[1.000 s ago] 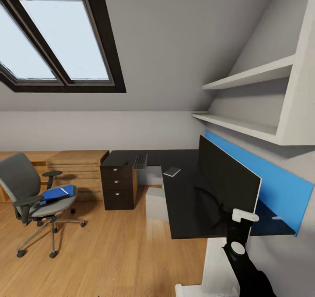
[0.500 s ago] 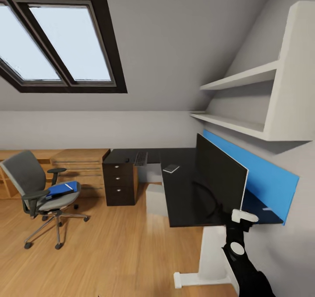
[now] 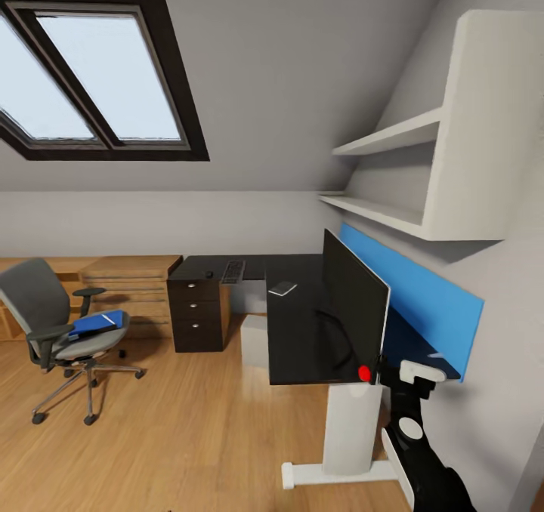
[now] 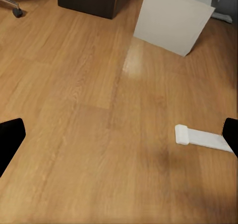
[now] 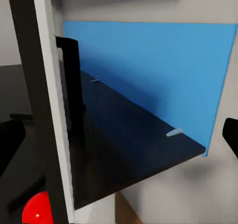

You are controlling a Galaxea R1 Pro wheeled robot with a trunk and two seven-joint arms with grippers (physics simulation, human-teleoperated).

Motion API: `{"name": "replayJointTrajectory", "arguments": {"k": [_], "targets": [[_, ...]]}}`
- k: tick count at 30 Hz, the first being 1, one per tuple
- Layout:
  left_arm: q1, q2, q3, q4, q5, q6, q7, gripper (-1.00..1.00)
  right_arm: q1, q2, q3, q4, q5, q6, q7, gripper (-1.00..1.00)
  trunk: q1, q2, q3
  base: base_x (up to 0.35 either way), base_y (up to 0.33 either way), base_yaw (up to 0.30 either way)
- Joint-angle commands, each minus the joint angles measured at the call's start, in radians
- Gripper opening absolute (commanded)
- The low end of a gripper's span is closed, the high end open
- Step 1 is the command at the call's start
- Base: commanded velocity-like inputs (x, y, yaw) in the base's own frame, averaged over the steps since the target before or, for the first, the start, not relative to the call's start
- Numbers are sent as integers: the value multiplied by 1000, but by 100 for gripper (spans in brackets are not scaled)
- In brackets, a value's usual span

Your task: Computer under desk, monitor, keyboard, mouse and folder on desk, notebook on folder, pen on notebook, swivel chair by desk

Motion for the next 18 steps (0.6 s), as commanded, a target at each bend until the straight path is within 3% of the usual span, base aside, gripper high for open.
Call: {"name": "replayJointTrajectory", "arguments": {"k": [1,6,14,18], "targets": [[-1,0,3,1,10,-1,-10,100,-1,0,-2,1,7,-1,10,100,0,-1,-2,-2,-301,0],[-1,0,3,1,11,-1,-11,100,-1,0,-2,2,9,-2,41,100,0,-1,-2,-1,-182,0],[-1,0,3,1,12,-1,-11,100,-1,-2,-3,2,9,-3,64,100,0,-1,-2,69,-21,0],[-1,0,3,1,12,-1,-11,100,-1,-2,-2,2,10,-3,108,100,0,-1,-2,126,-2,0]]}}
